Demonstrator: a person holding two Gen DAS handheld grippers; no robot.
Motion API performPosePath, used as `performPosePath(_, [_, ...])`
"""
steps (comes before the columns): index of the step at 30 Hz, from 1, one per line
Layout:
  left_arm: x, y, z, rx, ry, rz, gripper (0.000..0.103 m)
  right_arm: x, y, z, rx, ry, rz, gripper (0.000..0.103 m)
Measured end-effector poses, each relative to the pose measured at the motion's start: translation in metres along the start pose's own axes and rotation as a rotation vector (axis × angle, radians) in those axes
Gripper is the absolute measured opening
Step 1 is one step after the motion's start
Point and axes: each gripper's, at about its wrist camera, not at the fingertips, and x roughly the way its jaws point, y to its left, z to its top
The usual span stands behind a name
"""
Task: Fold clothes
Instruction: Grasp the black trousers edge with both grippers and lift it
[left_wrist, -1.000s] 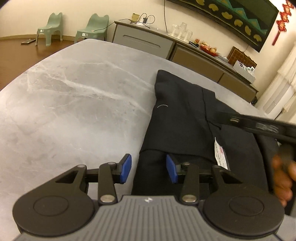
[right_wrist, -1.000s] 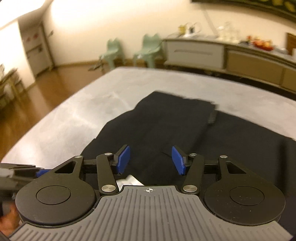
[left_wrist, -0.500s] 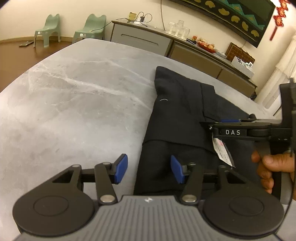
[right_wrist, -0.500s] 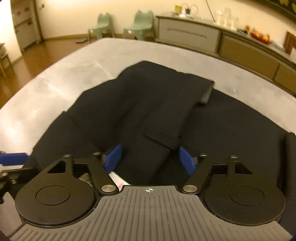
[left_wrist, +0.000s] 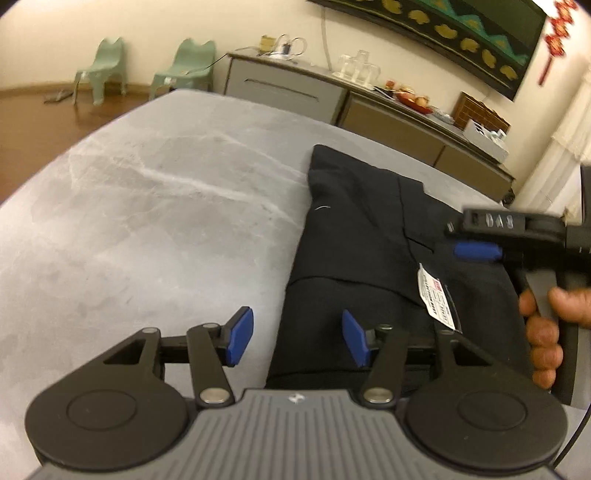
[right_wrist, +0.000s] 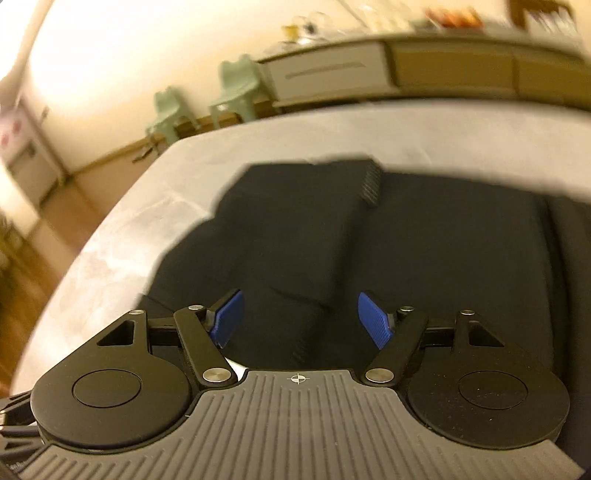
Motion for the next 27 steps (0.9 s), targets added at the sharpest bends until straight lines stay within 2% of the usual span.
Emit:
performPosePath(2, [0.002, 0.006, -0.001, -0.042, 0.017, -0.016, 0.054, 0.011, 0.029, 0.013, -0.091, 0.021, -0.036, 0.087])
performPosePath(7, [0.008, 0.020, -0.004, -0.152, 0.070, -0.120, 0.054, 0.039, 0.101, 0.047, -0.317, 0.074, -0.126, 0.089])
performPosePath(9, [0.010, 0.028, -0.006, -0.190, 0.080, -0.162, 0.054, 0.062, 0.119, 0.053, -0.367, 0.114, -0.185, 0.088])
performPosePath(10, [0.010, 0.030, -0.006, -0.201, 0.085, -0.178, 0.050, 0.073, 0.122, 0.052, -0.383, 0.131, -0.219, 0.080])
performPosePath(11, [0.011, 0.032, -0.007, -0.209, 0.091, -0.190, 0.040, 0.078, 0.122, 0.052, -0.391, 0.132, -0.244, 0.070])
performPosePath(12, [0.011, 0.033, -0.008, -0.209, 0.094, -0.200, 0.035, 0.078, 0.122, 0.052, -0.390, 0.121, -0.259, 0.058])
performPosePath(13, [0.011, 0.033, -0.008, -0.203, 0.096, -0.209, 0.025, 0.077, 0.121, 0.052, -0.391, 0.112, -0.267, 0.010])
performPosePath(14, [0.010, 0.031, -0.009, -0.191, 0.091, -0.207, 0.018, 0.075, 0.120, 0.052, -0.394, 0.108, -0.265, 0.004])
performPosePath(16, [0.003, 0.023, -0.008, -0.155, 0.060, -0.194, 0.012, 0.063, 0.115, 0.051, -0.398, 0.071, -0.260, 0.002])
performPosePath(19, [-0.016, -0.002, -0.009, -0.053, -0.020, -0.160, 0.010, 0.028, 0.097, 0.053, -0.338, -0.024, -0.218, 0.001])
performPosePath(23, [-0.044, -0.054, -0.021, 0.148, -0.167, -0.128, 0.010, -0.035, 0.038, 0.053, -0.147, -0.151, -0.113, 0.001])
performPosePath(25, [-0.052, -0.091, -0.035, 0.281, -0.228, -0.160, 0.010, -0.063, -0.010, 0.042, -0.035, -0.190, -0.083, 0.001])
performPosePath(27, [-0.055, -0.125, -0.053, 0.397, -0.263, -0.212, 0.015, -0.076, -0.060, 0.023, 0.069, -0.193, -0.089, 0.001])
